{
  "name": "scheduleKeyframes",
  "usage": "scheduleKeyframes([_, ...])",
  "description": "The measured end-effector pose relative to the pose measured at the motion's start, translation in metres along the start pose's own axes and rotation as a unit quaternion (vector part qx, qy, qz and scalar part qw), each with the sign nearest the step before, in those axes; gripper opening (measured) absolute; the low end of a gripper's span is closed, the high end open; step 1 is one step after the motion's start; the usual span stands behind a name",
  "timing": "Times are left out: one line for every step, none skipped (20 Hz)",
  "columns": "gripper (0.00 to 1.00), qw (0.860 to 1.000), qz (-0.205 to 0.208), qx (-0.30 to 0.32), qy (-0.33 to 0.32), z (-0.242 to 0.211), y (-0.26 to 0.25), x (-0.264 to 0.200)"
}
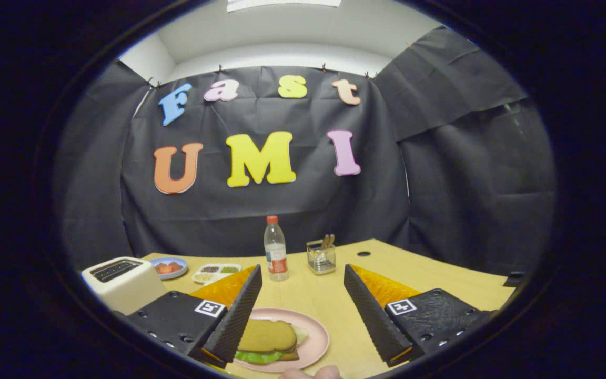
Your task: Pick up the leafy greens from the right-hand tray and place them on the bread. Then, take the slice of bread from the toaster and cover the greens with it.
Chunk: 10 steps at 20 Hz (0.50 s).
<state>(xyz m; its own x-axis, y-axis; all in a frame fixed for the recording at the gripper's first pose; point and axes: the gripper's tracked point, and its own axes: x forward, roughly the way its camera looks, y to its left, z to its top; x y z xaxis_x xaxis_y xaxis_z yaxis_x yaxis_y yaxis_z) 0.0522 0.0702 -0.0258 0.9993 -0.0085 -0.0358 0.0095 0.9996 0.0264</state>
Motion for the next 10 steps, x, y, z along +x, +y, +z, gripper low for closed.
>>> scheduleKeyframes([0.96, 1.000, 0.005, -0.004, -0.018, 0.013, 0.004, -0.008])
scheduleKeyframes([0.95, 0.999, 0.014, -0.004, -0.030, 0.021, 0.009, -0.014])
scheduleKeyframes([0.95, 0.999, 0.026, -0.003, -0.044, 0.032, 0.016, -0.022])
scheduleKeyframes([0.96, 0.998, 0.038, -0.003, -0.057, 0.040, 0.022, -0.031])
scheduleKeyframes([0.96, 0.997, 0.049, -0.004, -0.067, 0.045, 0.028, -0.038])
scheduleKeyframes([0.95, 0.995, 0.063, -0.006, -0.081, 0.052, 0.035, -0.048])
scheduleKeyframes([0.95, 0.993, 0.070, -0.009, -0.091, 0.056, 0.041, -0.055])
scheduleKeyframes([0.95, 0.992, 0.076, -0.014, -0.098, 0.057, 0.044, -0.061])
scheduleKeyframes([0.95, 0.992, 0.077, -0.019, -0.099, 0.055, 0.046, -0.066])
scheduleKeyframes([0.95, 0.992, 0.081, -0.023, -0.095, 0.052, 0.049, -0.068])
